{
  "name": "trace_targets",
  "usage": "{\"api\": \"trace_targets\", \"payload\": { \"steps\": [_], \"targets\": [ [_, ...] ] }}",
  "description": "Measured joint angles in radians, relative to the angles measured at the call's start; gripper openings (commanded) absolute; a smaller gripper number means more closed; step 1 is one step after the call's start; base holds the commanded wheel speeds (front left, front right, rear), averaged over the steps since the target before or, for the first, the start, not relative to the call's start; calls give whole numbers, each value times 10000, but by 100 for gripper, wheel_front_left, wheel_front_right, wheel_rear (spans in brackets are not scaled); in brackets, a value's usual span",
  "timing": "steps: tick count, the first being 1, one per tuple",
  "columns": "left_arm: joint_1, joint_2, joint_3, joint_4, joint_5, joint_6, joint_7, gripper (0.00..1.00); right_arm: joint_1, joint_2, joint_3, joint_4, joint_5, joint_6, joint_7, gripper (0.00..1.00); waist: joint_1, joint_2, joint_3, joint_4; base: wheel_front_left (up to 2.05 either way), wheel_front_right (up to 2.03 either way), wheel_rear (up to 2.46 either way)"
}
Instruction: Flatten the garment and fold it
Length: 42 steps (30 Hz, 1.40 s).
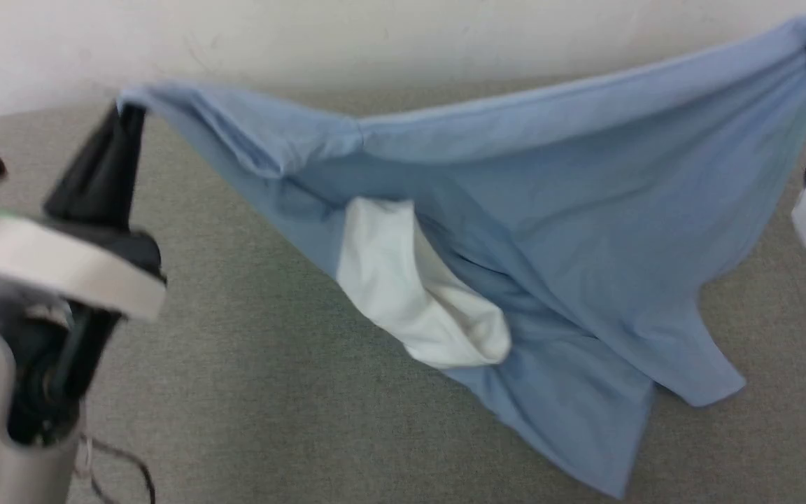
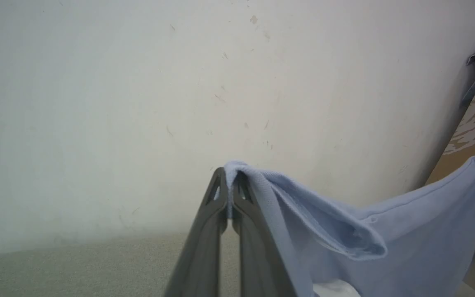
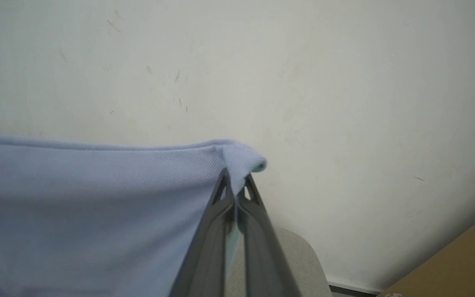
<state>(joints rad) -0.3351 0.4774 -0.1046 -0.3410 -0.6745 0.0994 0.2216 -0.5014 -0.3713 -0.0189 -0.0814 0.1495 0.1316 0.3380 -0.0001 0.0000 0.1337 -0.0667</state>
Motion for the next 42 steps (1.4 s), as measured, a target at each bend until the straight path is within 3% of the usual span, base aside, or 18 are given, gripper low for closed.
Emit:
{"api": "trace_targets", "payload": {
  "steps": [7,12,19,23,30,36,42],
  "targets": [
    [-2915,174,-123,571,-44,-13,780,0,-2207,-786,754,67,15,2,765,0,3,0,687,-141,0,0,0],
    [-5199,198,-159,1352,92,-17,1003,0,-4294,-765,1191,934,23,2,1037,0,3,0,1419,-225,0,0,0],
    [-8679,-123,-82,2999,357,196,823,0,-7148,-48,1281,2447,-230,4,1089,0,5,0,2699,-320,0,0,0],
    [-10521,-330,121,4054,570,433,359,0,-8494,734,422,3206,-769,10,813,0,5,0,3460,-356,0,0,0],
    [-13626,-353,343,5482,1187,430,-1300,0,-10472,1728,-732,3754,-2084,13,-48,0,4,0,4608,-428,0,0,0],
    [-14759,-431,322,6174,1306,-33,-2537,0,-11299,1877,-1243,4102,-2568,13,-986,0,2,0,5159,-426,0,0,0],
    [-13525,-343,25,7091,1258,-648,-2608,0,-10449,1850,-999,4966,-2326,13,-1214,0,1,0,5196,-226,0,0,0]
  ]
}}
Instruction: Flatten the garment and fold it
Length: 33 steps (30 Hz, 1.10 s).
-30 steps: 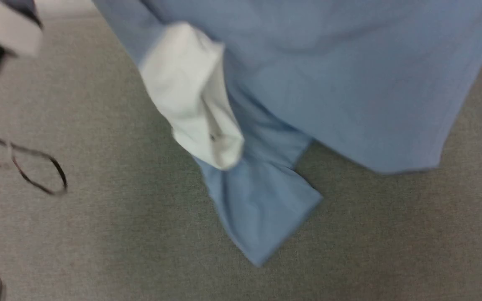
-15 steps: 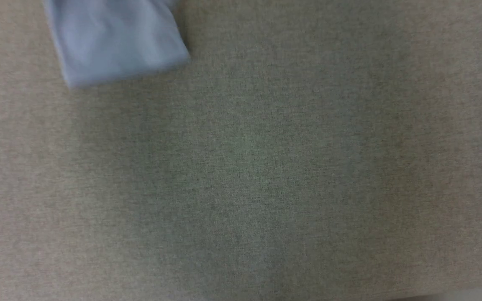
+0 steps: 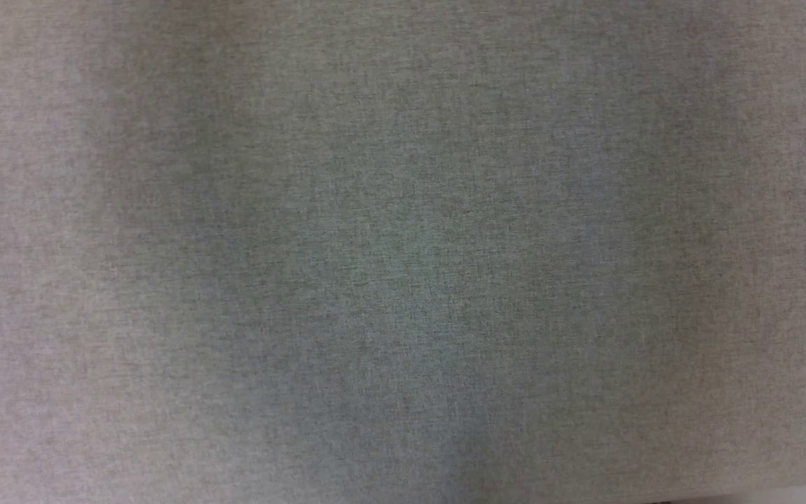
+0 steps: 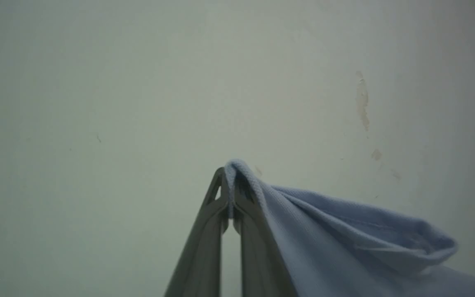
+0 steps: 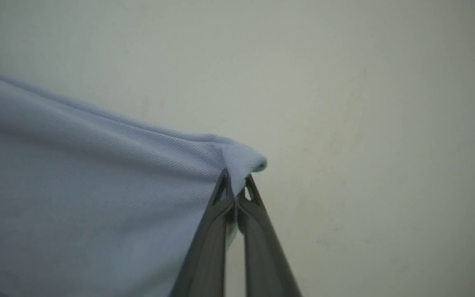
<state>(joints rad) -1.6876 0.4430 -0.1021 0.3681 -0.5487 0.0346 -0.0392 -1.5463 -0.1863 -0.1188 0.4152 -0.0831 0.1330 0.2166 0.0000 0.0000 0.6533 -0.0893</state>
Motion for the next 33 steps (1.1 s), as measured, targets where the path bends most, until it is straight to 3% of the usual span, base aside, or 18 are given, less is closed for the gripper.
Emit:
{"api": "trace_targets", "payload": {
  "steps": [10,17,25,33],
  "targets": [
    [4784,627,-1179,1131,52,-840,1003,0,3289,-84,1519,1356,1553,0,-50,0,0,0,-591,207,0,0,0],
    [8624,675,-1779,293,-715,-1106,2558,0,5660,-437,2025,1480,2861,-2,589,0,-1,0,-1411,364,0,0,0],
    [12692,719,-2013,-2098,-1590,-435,3710,0,8284,-805,1875,669,3714,-2,1586,0,-4,0,-2482,610,0,0,0],
    [15307,675,-2309,-3684,-2109,290,4282,0,10580,-656,957,-194,3810,-2,2426,0,-4,0,-3320,852,0,0,0]
  ]
}}
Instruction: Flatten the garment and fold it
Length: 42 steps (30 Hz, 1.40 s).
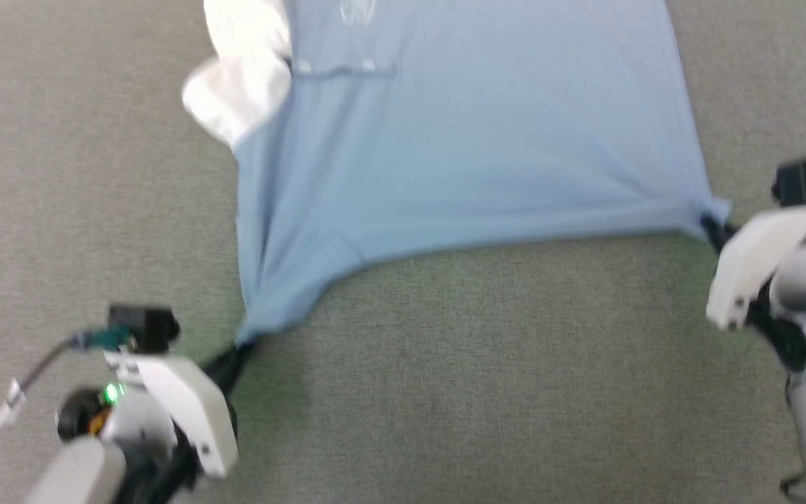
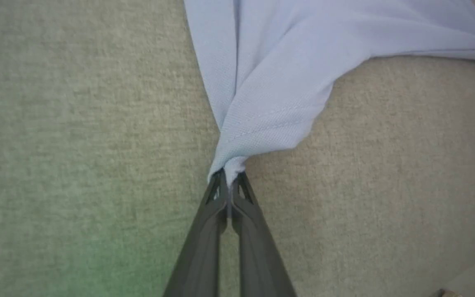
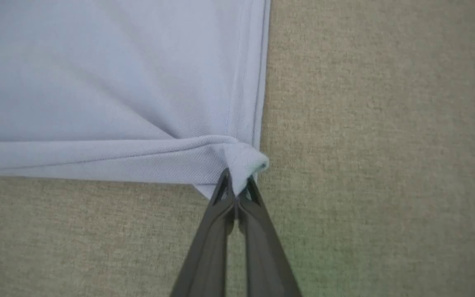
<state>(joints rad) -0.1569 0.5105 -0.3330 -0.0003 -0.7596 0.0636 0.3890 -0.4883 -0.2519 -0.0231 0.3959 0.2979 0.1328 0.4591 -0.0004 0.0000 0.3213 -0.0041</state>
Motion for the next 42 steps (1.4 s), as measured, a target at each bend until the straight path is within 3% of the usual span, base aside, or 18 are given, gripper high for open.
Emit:
{"api": "trace_targets", "payload": {
  "steps": [6,15,23,34,42],
  "targets": [
    [1243,84,-337,-487,44,418,245,0,1579,326,-545,-729,-391,0,311,0,1,0,-474,114,0,0,0],
    [3006,-339,-295,-922,-339,830,-360,0,3720,1175,-1689,-2339,-851,0,314,0,3,0,-1003,95,0,0,0],
    [3745,-441,-65,-1348,163,1241,-1751,0,4967,1392,-1697,-3367,-951,2,-851,0,3,0,-1173,-30,0,0,0],
    [2493,-1383,-265,-257,2727,1676,-5674,0,5072,1427,-1221,-2516,-1064,0,-4172,0,3,0,-1248,-4,0,0,0],
    [645,-1588,-403,671,3779,1570,-6335,0,4054,1037,-830,-2282,-1352,0,-4451,0,4,0,-1149,-92,0,0,0]
  ]
}}
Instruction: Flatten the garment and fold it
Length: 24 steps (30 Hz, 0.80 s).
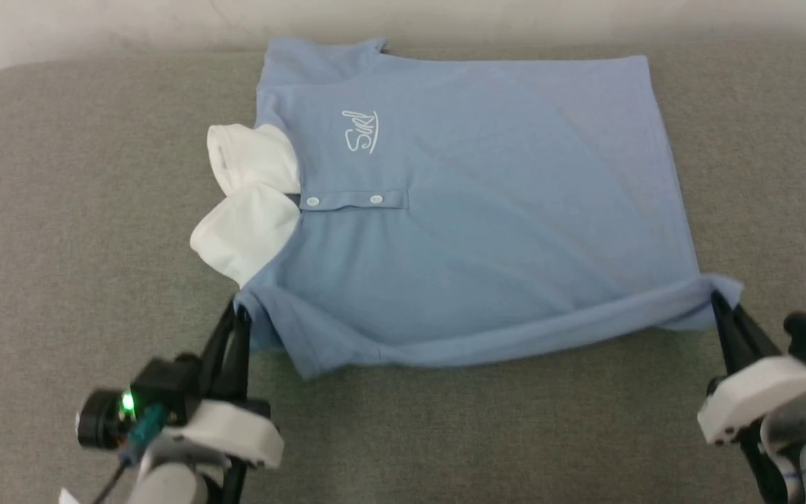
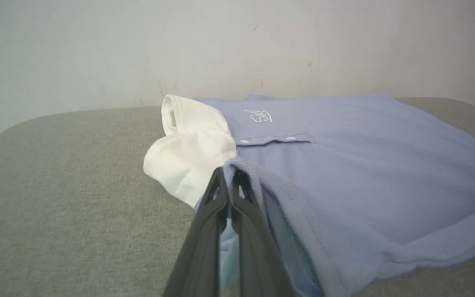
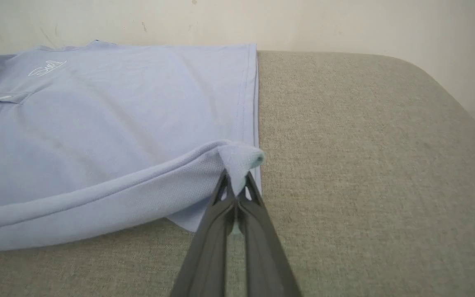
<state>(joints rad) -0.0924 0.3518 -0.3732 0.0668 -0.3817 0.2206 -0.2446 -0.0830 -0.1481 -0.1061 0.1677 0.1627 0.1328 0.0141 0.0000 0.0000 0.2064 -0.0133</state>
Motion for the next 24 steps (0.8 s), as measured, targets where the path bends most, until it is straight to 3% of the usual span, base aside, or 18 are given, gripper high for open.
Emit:
{"api": "trace_targets", "payload": {
  "steps": [8,15,24],
  "targets": [
    [-2040,433,150,491,387,-422,167,0,-1694,-573,635,151,-48,0,579,0,1,0,465,-95,0,0,0],
    [-3800,686,232,1009,405,-807,723,0,-3071,-984,569,669,-29,0,1363,0,2,0,1185,-130,0,0,0],
    [-5769,1032,128,2623,-203,-1925,3231,0,-4190,-1041,734,1126,161,0,2782,0,2,0,2197,-126,0,0,0]
  ]
}}
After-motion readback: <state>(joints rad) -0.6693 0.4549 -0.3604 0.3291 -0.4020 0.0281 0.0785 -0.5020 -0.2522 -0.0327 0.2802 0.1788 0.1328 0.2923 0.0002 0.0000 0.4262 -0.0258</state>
